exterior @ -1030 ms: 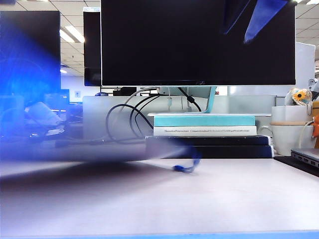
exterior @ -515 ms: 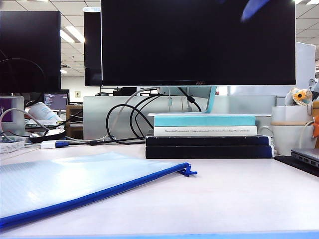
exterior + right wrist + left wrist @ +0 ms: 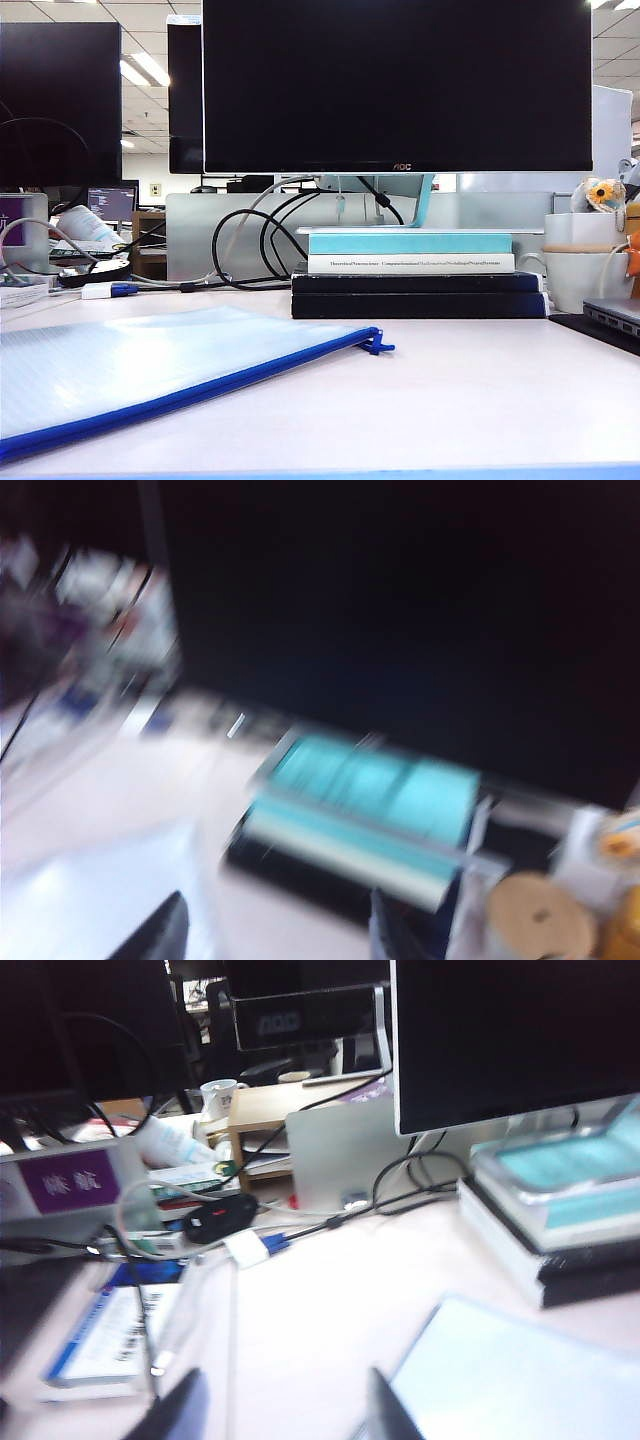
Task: Pick up the transparent plastic file bag with a blue zipper and close its zipper.
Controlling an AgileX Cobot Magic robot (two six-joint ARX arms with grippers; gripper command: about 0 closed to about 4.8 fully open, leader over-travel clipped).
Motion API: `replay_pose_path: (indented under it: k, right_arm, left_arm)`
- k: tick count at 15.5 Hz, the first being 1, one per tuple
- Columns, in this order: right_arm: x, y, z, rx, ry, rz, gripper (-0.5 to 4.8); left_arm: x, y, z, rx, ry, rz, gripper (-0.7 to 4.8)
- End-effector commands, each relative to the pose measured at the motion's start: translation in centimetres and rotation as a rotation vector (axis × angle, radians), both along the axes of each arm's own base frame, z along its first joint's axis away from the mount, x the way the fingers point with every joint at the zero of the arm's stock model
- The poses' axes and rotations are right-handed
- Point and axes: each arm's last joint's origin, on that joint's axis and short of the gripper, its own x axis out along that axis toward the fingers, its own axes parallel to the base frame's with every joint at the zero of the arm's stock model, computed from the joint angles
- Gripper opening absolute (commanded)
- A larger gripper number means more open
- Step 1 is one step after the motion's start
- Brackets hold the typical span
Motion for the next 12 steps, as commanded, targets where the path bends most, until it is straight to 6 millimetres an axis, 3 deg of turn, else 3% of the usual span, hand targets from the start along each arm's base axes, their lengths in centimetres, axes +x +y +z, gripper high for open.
replay_pose_path:
  k: [1, 2, 3, 5, 10, 12]
  right_arm:
    - [-1.2, -0.7, -2.7, 0.067, -0.134, -0.025, 1.21]
    - [-1.3, -1.0, -6.8, 0.046, -0.186, -0.075, 1.03]
    - [-1.2, -1.0, -8.5, 0.035, -0.201, -0.117, 1.01]
    - [-0.7, -0.8, -11.8, 0.066, -0.239, -0.135, 0.18]
    - [0.0, -0.3, -14.3, 0.127, -0.247, -0.071, -0.01]
    - [-0.1, -0.8, -14.9, 0.166, -0.289, -0.131, -0.01]
  left_arm:
    - [0.2, 0.0, -0.5, -0.055, -0.042, -0.003, 2.30]
    - [0.5, -0.1, -1.2, -0.060, -0.056, -0.030, 2.30]
    - [0.8, -0.1, -1.5, -0.090, -0.068, -0.029, 2.26]
    - [1.4, -0.1, -2.3, -0.163, -0.081, -0.030, 1.72]
    - [2.3, -0.2, -4.4, -0.180, -0.041, -0.022, 1.71]
    - [2.3, -0.2, -4.7, -0.191, -0.118, -0.029, 1.68]
